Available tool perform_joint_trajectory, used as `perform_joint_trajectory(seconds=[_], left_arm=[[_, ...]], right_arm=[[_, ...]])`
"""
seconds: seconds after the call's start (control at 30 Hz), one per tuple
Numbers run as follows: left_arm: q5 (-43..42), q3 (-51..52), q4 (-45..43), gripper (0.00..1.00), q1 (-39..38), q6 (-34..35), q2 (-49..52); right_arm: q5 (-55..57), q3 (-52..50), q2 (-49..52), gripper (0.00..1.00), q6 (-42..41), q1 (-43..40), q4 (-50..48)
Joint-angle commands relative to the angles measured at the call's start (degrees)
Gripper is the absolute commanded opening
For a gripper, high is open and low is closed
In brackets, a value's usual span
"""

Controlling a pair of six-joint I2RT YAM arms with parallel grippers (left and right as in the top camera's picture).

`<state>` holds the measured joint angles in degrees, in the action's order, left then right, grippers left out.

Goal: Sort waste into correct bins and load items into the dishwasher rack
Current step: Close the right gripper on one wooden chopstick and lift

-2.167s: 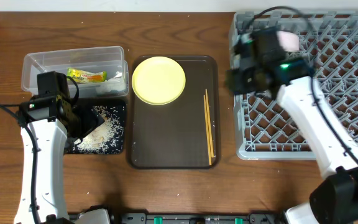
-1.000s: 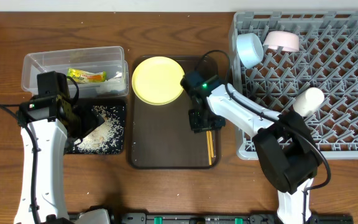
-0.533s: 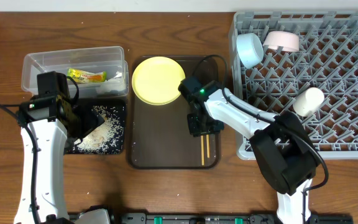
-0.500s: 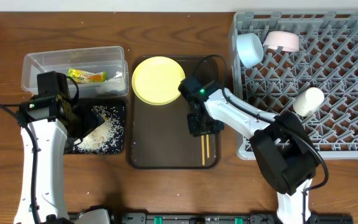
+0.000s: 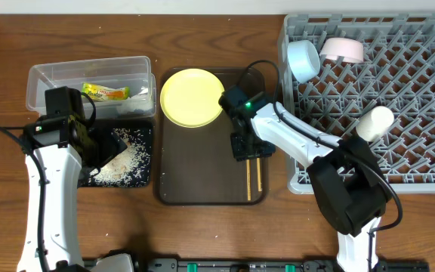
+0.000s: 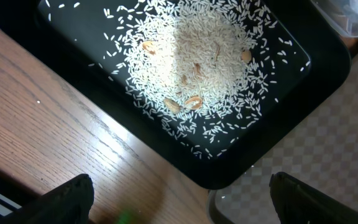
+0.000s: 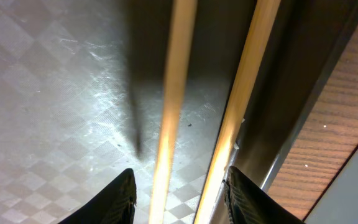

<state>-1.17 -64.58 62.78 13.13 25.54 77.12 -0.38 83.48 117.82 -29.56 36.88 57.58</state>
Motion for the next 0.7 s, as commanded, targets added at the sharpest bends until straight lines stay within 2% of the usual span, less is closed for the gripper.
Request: perform_joint_trajectory(seconds=[0.0, 0.3, 0.67], left_arm=[[0.2, 0.2, 0.2, 0.93, 0.3, 0.1, -0.5], [0.2, 0.2, 0.2, 0.93, 0.3, 0.0, -0.5], [0.2, 0.2, 0.2, 0.93, 0.3, 0.0, -0.5]], right_arm=[[1.0, 0.8, -1.6, 0.45, -0.6, 0.7, 0.0], [1.0, 0.8, 0.3, 0.45, -0.7, 4.3, -1.1], [1.0, 0.7, 2.8, 0.45, -1.7, 4.8, -1.2]])
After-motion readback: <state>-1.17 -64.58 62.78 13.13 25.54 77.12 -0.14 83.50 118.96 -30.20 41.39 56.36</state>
